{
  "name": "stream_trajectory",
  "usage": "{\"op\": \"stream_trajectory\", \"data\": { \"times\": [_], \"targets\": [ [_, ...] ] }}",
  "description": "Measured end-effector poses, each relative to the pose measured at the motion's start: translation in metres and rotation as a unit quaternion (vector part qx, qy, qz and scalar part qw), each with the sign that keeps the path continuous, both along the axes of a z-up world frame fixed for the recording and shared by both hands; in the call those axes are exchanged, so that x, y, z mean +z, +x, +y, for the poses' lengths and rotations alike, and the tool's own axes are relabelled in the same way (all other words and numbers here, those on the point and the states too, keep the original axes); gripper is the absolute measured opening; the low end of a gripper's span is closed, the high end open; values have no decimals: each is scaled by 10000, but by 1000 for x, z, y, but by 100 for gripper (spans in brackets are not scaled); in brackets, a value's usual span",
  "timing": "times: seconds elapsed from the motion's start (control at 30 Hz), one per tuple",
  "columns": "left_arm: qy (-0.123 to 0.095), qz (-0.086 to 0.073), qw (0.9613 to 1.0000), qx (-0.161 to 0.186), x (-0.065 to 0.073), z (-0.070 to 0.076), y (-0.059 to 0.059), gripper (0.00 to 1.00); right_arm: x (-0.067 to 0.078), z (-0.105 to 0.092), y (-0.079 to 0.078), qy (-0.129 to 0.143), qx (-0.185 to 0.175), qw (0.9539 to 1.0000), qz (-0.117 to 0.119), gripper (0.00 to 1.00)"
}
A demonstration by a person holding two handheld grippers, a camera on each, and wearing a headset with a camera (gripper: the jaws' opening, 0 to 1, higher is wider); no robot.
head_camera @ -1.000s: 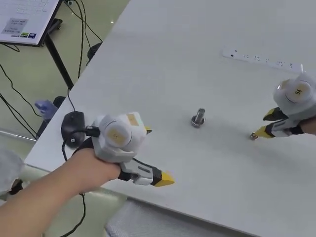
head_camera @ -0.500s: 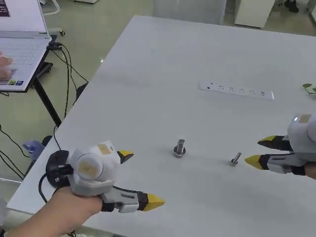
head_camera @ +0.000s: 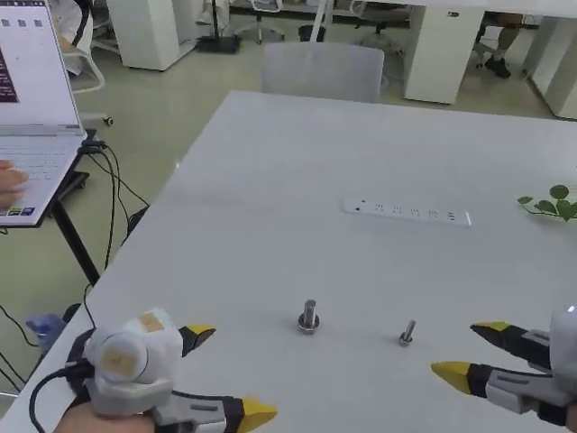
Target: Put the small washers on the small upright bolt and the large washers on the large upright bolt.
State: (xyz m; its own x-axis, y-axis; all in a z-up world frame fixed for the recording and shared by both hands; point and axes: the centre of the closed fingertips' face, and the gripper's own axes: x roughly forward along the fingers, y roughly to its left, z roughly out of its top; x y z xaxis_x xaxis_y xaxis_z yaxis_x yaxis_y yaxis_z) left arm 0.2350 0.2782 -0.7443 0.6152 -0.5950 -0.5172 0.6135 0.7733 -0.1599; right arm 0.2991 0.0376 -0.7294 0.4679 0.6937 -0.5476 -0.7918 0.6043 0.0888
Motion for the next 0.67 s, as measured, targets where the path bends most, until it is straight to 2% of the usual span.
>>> {"op": "stream_trajectory", "data": {
  "times": [0.07,0.13,0.17,0.23,0.37,0.47,0.57,0.67],
  "targets": [
    [-47,18,10000,51,0,0,-3,88,-6,-3,-5,79,-33,9999,55,63],
    [-16,-4,10000,72,0,1,-7,89,-13,-6,-14,-87,59,9999,34,63],
    [-55,10,10000,76,1,0,-9,89,-14,-8,-18,-12,9,10000,46,64],
    [-98,39,9999,60,0,-2,-14,89,-13,-9,-24,314,-160,9993,158,67],
    [-88,59,9999,67,-1,-4,-18,90,-18,-17,-38,388,-228,9988,164,74],
    [-75,67,9999,111,-3,-5,-20,90,-22,-23,-45,489,-290,9981,253,77],
    [-177,42,9996,196,-2,-5,-22,90,-22,-27,-47,729,-467,9957,319,81],
    [-200,21,9995,241,-3,-4,-25,91,-21,-29,-51,789,-488,9954,253,85]
  ]
}}
